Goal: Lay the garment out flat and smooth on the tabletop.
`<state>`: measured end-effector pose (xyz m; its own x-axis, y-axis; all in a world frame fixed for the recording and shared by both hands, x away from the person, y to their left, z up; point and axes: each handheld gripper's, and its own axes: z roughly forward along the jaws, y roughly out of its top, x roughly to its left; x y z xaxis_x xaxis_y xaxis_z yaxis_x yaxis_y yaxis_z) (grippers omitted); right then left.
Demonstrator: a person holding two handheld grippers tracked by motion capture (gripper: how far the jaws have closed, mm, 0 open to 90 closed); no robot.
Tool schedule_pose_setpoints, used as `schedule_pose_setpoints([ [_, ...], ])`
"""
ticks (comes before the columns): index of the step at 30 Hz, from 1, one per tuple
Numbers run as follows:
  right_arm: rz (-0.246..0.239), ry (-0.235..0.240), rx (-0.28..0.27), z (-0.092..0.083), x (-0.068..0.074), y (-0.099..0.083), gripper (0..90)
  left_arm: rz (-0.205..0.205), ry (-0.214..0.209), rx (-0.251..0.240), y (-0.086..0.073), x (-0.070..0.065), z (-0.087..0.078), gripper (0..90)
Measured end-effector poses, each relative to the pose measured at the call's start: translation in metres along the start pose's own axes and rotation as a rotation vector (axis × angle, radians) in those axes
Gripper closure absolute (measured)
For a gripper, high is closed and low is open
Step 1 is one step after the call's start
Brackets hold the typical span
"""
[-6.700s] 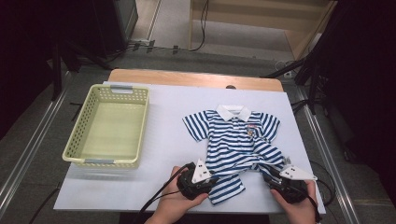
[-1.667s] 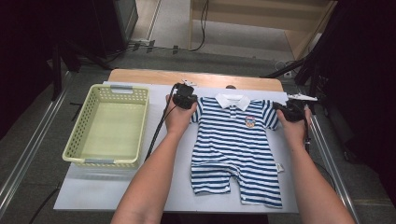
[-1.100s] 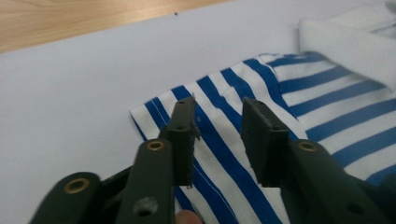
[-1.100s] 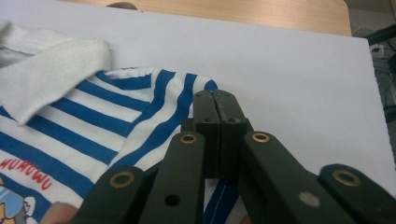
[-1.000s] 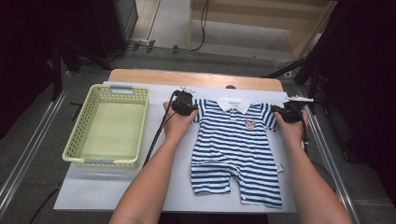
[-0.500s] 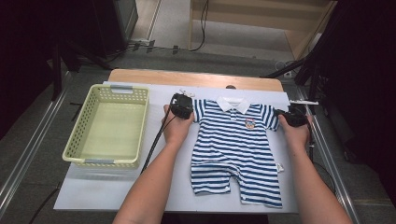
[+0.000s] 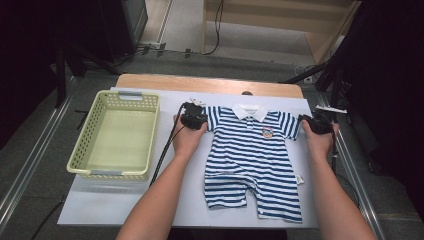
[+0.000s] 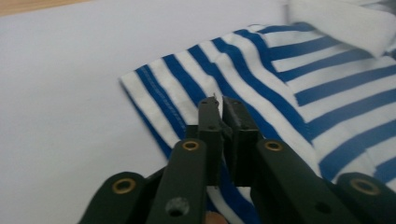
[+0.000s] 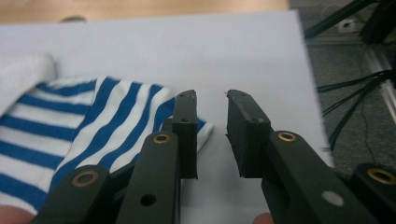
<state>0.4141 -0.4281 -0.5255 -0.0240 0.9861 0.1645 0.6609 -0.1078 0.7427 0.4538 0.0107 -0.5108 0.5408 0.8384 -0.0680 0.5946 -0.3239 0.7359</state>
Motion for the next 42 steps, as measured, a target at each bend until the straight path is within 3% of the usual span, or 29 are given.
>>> schedule_pose_setpoints([
  [2, -0.055, 0.001, 0.032, 0.004, 0.006, -0.001, 69.8, 0.008, 0.024, -0.010, 0.000, -0.001, -0.001, 82.3],
  [5, -0.127, 0.012, 0.048, 0.006, 0.013, -0.001, 63.4, -0.042, 0.005, -0.057, 0.001, 0.001, -0.006, 81.0],
  [8, -0.127, 0.015, 0.053, 0.006, 0.013, -0.001, 63.1, -0.013, -0.040, -0.054, 0.001, -0.003, -0.004, 80.5],
  [10, -0.138, 0.018, 0.055, 0.007, 0.014, -0.001, 66.0, 0.026, -0.032, -0.029, -0.001, -0.008, -0.001, 80.1],
  [14, -0.112, 0.075, 0.065, 0.006, 0.012, 0.000, 84.9, 0.031, -0.014, 0.002, -0.002, -0.009, 0.001, 85.2],
  [15, -0.116, 0.074, 0.066, 0.006, 0.013, 0.000, 85.9, 0.026, -0.011, 0.006, -0.001, -0.009, 0.002, 87.6],
  [18, -0.102, 0.068, 0.083, 0.007, 0.012, 0.004, 86.9, 0.036, -0.007, 0.020, 0.000, -0.009, 0.002, 90.0],
  [21, -0.041, 0.052, 0.069, 0.007, 0.004, 0.007, 87.2, 0.059, 0.012, 0.018, 0.000, -0.012, 0.002, 90.0],
  [25, -0.075, 0.024, 0.086, 0.007, -0.004, 0.014, 87.4, 0.060, 0.009, 0.016, -0.001, -0.012, 0.002, 90.0],
  [27, -0.048, 0.026, 0.067, 0.004, -0.009, 0.015, 87.4, 0.061, 0.012, 0.016, -0.001, -0.012, 0.002, 90.0],
  [29, -0.054, 0.006, 0.086, 0.006, -0.014, 0.013, 87.3, 0.060, 0.009, 0.015, -0.001, -0.012, 0.002, 90.0],
  [33, -0.084, 0.022, 0.035, 0.005, -0.014, 0.013, 86.8, 0.070, 0.011, 0.016, -0.001, -0.012, 0.002, 90.0],
  [35, -0.073, 0.030, 0.025, 0.004, -0.013, 0.014, 80.3, 0.074, 0.014, 0.020, -0.001, -0.013, 0.002, 90.0],
  [36, -0.071, 0.019, 0.029, 0.002, -0.012, 0.014, 72.8, 0.065, 0.011, 0.017, -0.001, -0.012, 0.002, 90.0],
  [39, -0.053, 0.044, 0.013, -0.008, -0.012, 0.012, 54.2, 0.045, 0.000, 0.016, -0.001, -0.010, 0.002, 90.0],
  [42, -0.051, 0.066, -0.002, -0.020, -0.006, 0.004, 46.2, 0.015, -0.020, 0.001, -0.002, -0.008, 0.000, 88.1],
])
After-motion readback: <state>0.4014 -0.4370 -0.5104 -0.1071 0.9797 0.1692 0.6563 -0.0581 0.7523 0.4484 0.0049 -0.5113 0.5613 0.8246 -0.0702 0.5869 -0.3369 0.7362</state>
